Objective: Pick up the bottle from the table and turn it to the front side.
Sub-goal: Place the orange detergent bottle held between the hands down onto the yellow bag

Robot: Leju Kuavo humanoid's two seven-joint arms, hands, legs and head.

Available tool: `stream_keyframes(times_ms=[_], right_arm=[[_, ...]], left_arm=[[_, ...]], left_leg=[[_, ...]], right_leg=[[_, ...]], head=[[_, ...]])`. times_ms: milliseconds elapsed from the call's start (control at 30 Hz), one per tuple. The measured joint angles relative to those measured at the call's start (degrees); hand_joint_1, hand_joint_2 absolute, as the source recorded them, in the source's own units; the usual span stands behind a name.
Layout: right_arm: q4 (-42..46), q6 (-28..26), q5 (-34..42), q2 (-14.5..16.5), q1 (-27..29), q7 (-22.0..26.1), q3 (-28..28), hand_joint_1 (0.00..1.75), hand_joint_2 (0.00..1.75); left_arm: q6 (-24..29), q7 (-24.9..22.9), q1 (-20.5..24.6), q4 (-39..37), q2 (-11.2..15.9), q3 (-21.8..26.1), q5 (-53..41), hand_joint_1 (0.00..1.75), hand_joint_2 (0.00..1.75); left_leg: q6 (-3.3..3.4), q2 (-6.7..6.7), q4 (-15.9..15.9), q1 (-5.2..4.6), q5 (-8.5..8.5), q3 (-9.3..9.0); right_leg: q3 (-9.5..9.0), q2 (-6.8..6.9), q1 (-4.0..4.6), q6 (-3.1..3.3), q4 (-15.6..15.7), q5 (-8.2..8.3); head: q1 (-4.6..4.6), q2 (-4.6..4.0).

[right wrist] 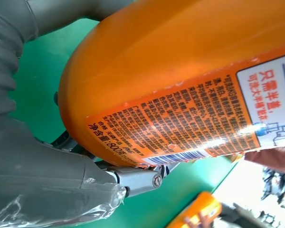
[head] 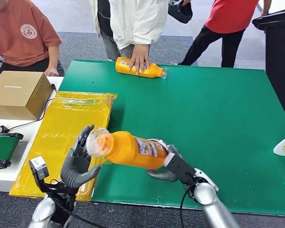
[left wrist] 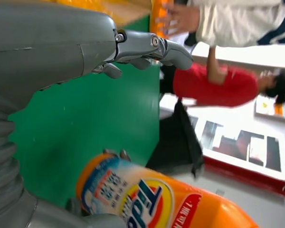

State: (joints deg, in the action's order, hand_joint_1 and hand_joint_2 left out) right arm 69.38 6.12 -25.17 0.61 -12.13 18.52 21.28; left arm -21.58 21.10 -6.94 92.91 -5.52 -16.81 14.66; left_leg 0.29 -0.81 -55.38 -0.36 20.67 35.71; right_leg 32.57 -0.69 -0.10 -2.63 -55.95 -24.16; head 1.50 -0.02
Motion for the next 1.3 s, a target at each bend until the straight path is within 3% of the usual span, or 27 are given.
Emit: stream_keyframes(times_ms=[300, 533, 767, 1033, 1167, 1300], right_arm=[[-1.63, -2.27, -3.1, 1.77, -4.29, 0.12, 6.8, 1.75, 1.75], [-5.34, -2.46, -3.3, 2.48, -6.64, 0.13, 9.39, 1.75, 1.75], [-8.62, -2.95, -3.25, 3.04, -8.0, 0.28, 10.76, 1.75, 1.75], [-11.16, -3.38, -2.79, 3.26, -8.23, 0.5, 9.89, 1.75, 1.75], [-11.53, -3.44, -3.08, 3.33, -8.23, 0.6, 9.49, 1.75, 1.75], [-11.62, -3.46, -3.49, 3.38, -8.38, 0.63, 9.39, 1.75, 1.75]], left_arm=[[-3.16, -3.14, 5.53, -4.15, 0.6, -7.92, 0.12, 0.0, 1.75], [-2.54, -3.93, 9.95, -6.46, 2.62, -12.26, -6.77, 0.0, 1.75], [4.12, -3.05, 13.75, -7.5, 4.94, -16.46, -19.63, 0.0, 1.75], [15.81, -4.1, 16.11, -6.3, 6.73, -20.35, -41.17, 0.0, 1.75], [17.69, -4.78, 16.44, -5.82, 7.25, -21.51, -44.02, 1.75, 1.75], [19.0, -4.0, 16.17, -5.52, 7.29, -21.7, -43.49, 1.75, 1.75]], left_leg=[[0.01, 0.0, 0.0, 0.0, -0.03, 0.02], [0.01, 0.01, 0.0, 0.0, -0.04, 0.04], [0.01, 0.01, 0.0, 0.0, -0.04, 0.07], [0.01, 0.01, 0.0, 0.0, -0.04, 0.1], [0.01, 0.01, 0.0, 0.0, -0.04, 0.1], [0.0, 0.01, 0.0, 0.0, -0.03, 0.1]], right_leg=[[0.02, 0.0, 0.0, -0.02, 0.0, 0.03], [0.03, 0.0, 0.0, -0.02, -0.02, 0.03], [0.06, 0.0, 0.0, -0.02, -0.03, 0.03], [0.1, 0.0, -0.01, -0.02, -0.03, 0.03], [0.11, -0.01, -0.01, -0.01, -0.03, 0.03], [0.12, -0.01, 0.0, 0.0, -0.03, 0.02]], head=[[0.0, 0.01], [0.0, 0.0], [0.0, 0.0], [-0.01, -0.01], [-0.01, 0.0], [0.0, 0.0]])
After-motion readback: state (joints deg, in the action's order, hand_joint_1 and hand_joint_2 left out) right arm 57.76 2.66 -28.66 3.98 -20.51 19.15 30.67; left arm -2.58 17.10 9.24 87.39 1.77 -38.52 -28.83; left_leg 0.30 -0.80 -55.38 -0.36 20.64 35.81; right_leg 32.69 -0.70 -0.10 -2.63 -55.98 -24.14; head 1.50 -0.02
